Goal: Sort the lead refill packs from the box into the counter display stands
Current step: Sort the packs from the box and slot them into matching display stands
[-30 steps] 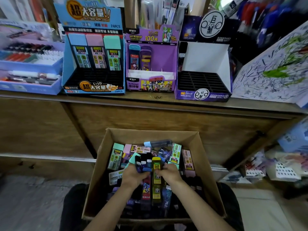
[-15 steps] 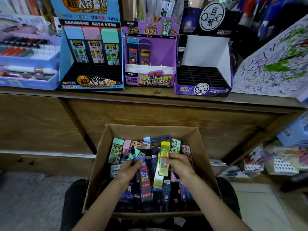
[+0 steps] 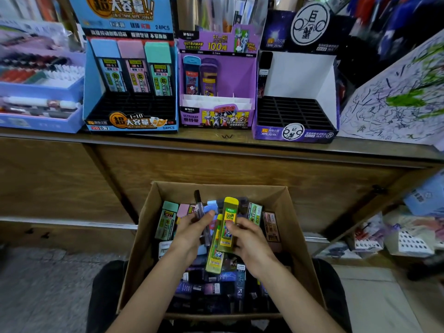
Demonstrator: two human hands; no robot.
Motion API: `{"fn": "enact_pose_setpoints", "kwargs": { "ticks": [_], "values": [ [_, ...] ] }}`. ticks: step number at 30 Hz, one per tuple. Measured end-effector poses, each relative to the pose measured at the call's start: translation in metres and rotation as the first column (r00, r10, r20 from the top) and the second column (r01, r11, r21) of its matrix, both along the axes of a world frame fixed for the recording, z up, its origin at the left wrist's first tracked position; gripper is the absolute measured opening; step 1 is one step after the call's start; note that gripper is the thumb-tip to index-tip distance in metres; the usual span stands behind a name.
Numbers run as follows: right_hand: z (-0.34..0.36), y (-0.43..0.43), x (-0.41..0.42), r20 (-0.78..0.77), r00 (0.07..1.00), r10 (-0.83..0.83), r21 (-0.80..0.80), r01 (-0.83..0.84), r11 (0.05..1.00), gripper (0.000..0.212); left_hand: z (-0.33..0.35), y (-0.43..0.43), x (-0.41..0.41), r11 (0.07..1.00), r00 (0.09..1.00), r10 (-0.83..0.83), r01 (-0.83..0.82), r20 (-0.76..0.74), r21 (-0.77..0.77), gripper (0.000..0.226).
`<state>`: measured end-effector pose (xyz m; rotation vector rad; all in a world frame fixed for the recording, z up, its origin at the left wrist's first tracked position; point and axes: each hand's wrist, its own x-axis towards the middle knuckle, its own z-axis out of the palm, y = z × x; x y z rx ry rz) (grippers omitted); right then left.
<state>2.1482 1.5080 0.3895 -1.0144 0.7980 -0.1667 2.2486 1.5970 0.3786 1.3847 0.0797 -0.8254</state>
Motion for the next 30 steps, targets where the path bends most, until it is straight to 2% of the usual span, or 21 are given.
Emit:
{"fn": "enact_pose_setpoints", "kwargs": {
  "ticks": [2,5,8,13,19,22,30],
  "values": [
    [0.004,0.002,0.001,0.021,0.999,0.042,0.034,-0.043,0.999,0.017,0.01,-0.001,-0.001,0.999,0.999,0.034,-0.035,-0.024,-0.027,0.009],
    [0.012,0.002,0.004,0.046,0.995,0.085,-0.041,-0.084,0.996,0.017,0.021,0.001,-0.007,0.992,0.997,0.042,-0.049,-0.07,-0.115,0.01],
    [0.022,0.003,0.009,0.111,0.993,0.047,-0.056,-0.041,0.998,0.014,0.033,0.0,-0.013,0.987,1.0,-0.014,0.014,0.002,-0.16,0.022],
    [0.039,0.003,0.014,0.153,0.986,-0.063,0.022,0.06,0.998,0.013,0.055,0.0,-0.007,0.969,0.978,-0.147,0.172,0.149,-0.176,0.042],
    [0.071,-0.01,0.019,0.169,0.982,-0.089,0.105,0.072,0.992,0.018,0.076,0.002,-0.002,0.915,0.952,-0.235,0.285,0.197,-0.285,0.039],
    [0.09,-0.014,0.022,0.214,0.972,-0.095,0.112,0.072,0.991,0.018,0.091,-0.001,0.001,0.895,0.967,-0.198,0.246,0.163,-0.371,0.033],
    [0.143,-0.018,0.036,0.341,0.94,0.007,-0.038,0.007,0.999,0.02,0.13,-0.01,0.02,0.857,0.986,-0.106,0.155,0.126,-0.491,0.032]
  ]
}}
